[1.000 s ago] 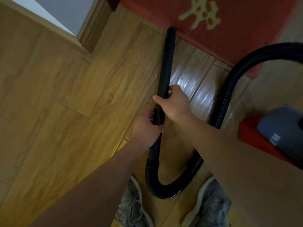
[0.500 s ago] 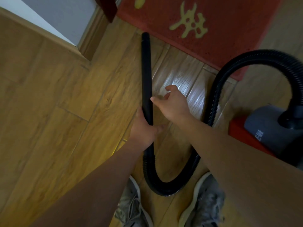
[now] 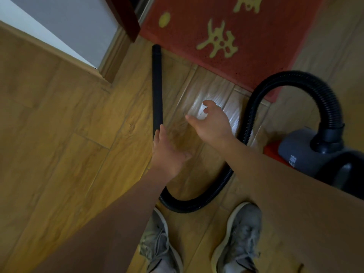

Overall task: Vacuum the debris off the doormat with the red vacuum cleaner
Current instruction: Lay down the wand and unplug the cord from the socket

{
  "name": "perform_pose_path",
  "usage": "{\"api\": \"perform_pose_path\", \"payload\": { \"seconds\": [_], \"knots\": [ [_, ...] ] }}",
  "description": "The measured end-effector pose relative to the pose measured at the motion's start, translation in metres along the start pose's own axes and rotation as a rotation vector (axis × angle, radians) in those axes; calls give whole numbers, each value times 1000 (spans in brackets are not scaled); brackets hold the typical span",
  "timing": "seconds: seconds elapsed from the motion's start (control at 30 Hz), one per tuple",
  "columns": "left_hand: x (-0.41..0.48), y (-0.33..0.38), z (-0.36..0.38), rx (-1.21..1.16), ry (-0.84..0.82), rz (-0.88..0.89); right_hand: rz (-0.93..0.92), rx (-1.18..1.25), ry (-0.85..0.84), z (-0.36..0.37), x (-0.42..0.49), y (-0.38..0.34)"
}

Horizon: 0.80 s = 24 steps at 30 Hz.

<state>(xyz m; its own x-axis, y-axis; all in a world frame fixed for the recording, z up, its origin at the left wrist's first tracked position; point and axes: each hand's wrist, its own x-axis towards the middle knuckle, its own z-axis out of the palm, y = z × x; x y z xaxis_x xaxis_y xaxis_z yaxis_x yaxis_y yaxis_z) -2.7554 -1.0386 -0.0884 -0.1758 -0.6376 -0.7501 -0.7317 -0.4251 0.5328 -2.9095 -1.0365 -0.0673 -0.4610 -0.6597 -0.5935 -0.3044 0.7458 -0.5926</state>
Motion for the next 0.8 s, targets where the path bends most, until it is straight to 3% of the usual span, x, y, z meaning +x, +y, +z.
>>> {"api": "perform_pose_path", "payload": {
  "seconds": [0.57,0.8],
  "knots": [
    [-121,96,-45,454,-87,228,-150,-418,87,-131,-101,-50],
    [-179,162,-88,798,-59,517,-154,-595,149,-191,-170,-67]
  ]
}}
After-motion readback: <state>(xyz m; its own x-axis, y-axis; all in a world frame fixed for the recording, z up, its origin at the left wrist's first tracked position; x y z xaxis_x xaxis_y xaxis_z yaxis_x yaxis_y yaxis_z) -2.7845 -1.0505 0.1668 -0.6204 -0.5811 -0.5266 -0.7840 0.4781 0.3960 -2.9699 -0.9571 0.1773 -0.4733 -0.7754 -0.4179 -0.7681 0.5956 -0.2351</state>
